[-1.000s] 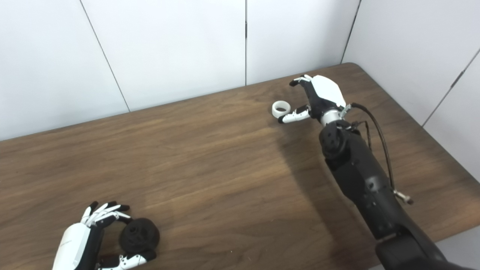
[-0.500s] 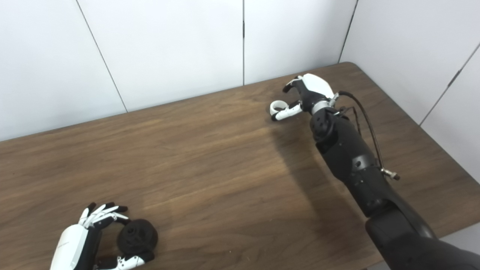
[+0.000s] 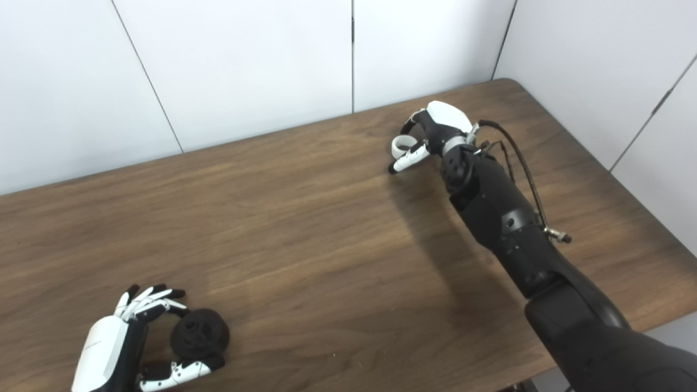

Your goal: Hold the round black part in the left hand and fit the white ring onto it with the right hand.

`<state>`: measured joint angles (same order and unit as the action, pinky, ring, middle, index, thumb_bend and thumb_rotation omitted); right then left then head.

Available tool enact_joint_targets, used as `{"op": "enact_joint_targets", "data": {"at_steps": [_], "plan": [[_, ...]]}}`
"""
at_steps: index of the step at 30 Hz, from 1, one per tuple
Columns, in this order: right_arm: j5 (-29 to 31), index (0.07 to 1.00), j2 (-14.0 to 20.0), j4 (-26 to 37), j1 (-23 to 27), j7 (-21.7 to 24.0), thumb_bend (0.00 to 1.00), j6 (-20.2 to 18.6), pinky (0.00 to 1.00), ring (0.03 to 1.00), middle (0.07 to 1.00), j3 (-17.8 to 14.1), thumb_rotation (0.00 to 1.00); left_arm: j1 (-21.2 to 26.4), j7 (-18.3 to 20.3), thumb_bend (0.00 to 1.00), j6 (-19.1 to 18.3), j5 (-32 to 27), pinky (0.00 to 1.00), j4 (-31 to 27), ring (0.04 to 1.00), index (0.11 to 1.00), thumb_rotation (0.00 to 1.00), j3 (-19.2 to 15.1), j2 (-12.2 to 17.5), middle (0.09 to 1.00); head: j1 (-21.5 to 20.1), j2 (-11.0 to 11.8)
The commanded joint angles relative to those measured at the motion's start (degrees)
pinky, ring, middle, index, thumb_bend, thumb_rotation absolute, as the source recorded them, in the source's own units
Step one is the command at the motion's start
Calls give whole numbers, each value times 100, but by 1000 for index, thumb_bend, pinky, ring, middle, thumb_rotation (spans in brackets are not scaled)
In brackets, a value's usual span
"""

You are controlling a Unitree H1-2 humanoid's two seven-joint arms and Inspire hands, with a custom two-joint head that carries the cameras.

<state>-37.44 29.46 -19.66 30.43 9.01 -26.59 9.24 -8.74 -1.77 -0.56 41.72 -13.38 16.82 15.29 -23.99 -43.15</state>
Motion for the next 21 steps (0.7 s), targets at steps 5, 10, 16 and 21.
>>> {"op": "enact_joint_targets", "data": {"at_steps": [5,10,16,21], "plan": [[-41,694,243,91,267,-33,766,3,975,981,939,-34,280,-255,352,523,-295,68,998,100,867,485,49,13,59,759,1,-13],[-60,689,272,111,264,-5,760,2,972,983,938,-12,281,-263,410,523,-344,56,1000,47,869,484,49,7,59,761,-13,-32],[-50,679,296,70,268,-7,755,16,971,982,928,23,293,-264,376,522,-306,74,997,61,863,484,49,18,68,755,11,-47],[-54,667,301,79,255,-17,743,19,977,980,926,48,289,-267,395,523,-327,73,1000,45,866,484,49,21,61,759,37,-56]]}}
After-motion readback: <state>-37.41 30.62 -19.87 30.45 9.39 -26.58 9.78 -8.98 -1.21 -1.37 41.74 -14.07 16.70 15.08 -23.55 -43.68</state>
